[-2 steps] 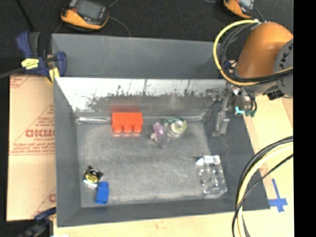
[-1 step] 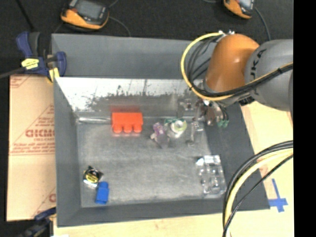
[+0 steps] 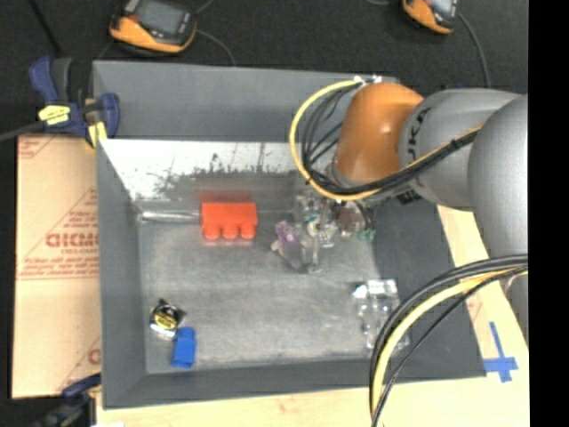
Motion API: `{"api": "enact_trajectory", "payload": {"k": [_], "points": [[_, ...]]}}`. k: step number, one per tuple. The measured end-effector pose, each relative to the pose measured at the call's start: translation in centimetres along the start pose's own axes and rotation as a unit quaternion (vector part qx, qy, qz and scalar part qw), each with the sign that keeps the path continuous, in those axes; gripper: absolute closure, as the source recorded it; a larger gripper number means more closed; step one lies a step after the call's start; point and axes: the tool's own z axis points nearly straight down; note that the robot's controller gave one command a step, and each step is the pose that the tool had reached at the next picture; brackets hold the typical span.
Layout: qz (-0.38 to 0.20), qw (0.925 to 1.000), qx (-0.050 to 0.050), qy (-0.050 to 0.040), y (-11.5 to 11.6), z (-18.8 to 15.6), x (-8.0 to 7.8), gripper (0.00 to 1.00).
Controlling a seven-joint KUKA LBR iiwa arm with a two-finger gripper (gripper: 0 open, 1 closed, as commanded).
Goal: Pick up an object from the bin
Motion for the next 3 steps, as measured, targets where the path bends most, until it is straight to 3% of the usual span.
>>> {"api": "enact_trajectory", "payload": {"k": [1, 2, 3], "points": [[0.067, 0.9977, 0.0, -0.0029, 3.1, 1.0, -1.0, 0.0], [0.066, 0.9978, 0.002, -0.0031, 2.9, 1.0, -1.0, 1.0], [0.047, 0.9989, 0.002, -0.0063, 3.4, -13.1, 2.3, 1.0]]}}
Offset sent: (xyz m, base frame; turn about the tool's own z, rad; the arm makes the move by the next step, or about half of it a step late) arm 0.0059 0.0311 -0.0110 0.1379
